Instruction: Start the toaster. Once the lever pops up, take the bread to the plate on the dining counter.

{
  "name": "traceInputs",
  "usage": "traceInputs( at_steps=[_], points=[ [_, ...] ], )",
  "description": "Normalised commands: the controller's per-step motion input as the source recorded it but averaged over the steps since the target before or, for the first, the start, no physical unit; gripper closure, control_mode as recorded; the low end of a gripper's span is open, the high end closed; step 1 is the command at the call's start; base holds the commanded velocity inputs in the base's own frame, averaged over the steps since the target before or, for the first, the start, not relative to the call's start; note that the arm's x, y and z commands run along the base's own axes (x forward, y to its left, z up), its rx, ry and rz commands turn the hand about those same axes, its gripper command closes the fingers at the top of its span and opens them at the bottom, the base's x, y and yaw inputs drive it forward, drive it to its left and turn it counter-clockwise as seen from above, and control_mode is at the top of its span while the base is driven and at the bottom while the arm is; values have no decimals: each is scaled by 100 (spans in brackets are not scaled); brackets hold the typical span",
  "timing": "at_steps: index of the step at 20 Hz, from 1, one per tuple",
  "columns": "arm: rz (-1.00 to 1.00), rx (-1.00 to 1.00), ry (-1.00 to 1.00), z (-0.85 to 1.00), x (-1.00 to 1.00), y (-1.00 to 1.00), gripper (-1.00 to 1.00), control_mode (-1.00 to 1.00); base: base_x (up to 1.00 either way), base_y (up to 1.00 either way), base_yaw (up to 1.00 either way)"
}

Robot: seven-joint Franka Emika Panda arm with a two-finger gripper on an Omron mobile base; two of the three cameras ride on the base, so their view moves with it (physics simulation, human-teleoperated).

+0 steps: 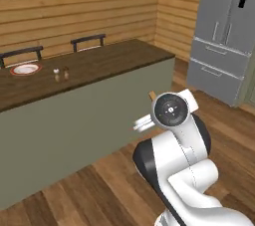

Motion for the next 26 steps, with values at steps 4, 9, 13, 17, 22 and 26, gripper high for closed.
traceInputs(
  at_steps=[4,9,13,17,22,26],
  points=[
    [0,0,0,0,0,0,100,100,100,12,43],
    [0,0,0,0,0,0,100,100,100,57,15],
    [0,0,0,0,0,0,100,100,100,58,7],
    [0,0,0,0,0,0,100,100,93,87,8],
    [0,0,0,0,0,0,100,100,97,52,14],
    [0,0,0,0,0,0,100,100,81,45,21]
  ],
)
